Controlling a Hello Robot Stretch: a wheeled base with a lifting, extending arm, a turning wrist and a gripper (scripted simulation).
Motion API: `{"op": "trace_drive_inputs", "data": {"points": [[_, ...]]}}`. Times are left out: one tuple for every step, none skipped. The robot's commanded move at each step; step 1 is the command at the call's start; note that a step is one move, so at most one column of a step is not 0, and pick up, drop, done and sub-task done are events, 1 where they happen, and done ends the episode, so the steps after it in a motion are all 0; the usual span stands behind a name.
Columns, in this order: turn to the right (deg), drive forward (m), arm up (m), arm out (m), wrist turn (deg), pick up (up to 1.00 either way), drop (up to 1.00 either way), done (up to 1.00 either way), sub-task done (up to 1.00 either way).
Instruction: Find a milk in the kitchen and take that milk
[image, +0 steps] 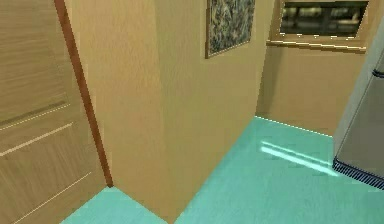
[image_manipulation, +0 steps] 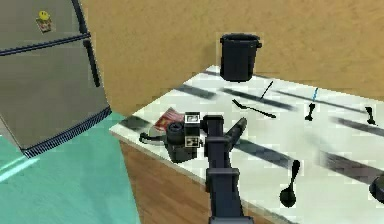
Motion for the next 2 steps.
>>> {"op": "trace_drive_inputs", "data": {"points": [[0.0,0.00,0.10,0.00,0.0,0.00,0.00,0.00,0.00],[0.0,0.00,0.00,0.00,0.0,0.00,0.00,1.00,0.00]]}}
